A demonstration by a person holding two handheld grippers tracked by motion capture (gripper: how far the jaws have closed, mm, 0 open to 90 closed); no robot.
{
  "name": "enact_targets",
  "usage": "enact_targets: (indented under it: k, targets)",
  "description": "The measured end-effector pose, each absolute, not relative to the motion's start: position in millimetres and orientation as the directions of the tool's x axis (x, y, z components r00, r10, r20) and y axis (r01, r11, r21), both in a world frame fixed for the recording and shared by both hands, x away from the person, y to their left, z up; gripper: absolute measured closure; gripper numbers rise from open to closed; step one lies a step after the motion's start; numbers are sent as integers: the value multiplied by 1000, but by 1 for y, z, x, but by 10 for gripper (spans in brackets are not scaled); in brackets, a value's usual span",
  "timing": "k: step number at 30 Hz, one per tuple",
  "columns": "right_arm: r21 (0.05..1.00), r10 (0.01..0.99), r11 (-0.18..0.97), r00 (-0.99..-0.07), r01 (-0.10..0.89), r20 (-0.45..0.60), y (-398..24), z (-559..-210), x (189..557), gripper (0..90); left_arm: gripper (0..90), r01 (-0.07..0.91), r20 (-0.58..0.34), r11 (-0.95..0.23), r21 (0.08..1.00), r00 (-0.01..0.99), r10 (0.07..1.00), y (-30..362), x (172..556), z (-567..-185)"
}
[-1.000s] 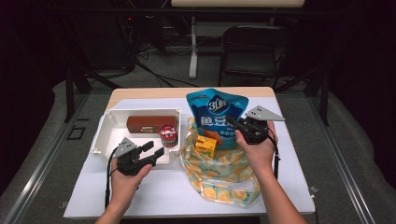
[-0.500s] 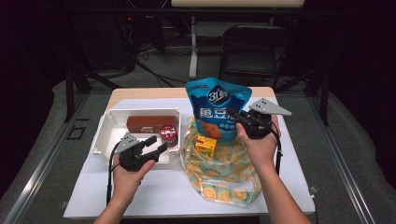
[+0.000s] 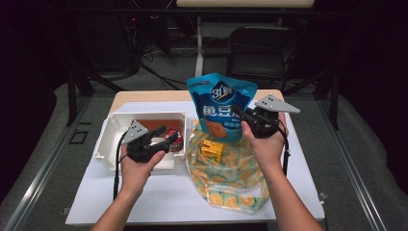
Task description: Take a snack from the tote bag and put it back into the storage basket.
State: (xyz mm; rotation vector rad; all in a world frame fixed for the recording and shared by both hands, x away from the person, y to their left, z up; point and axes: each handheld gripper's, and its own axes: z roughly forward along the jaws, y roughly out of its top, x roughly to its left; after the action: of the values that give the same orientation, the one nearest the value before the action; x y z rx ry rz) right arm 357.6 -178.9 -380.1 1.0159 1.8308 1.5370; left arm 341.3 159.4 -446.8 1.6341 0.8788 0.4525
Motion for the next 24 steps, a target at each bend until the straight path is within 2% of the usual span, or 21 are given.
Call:
enact_targets:
  k: [24]
  targets:
    - [982,799,56,-597,180,63,-163,-370,351,900,419,221,-139,-27,975,698,703,126,357,-402]
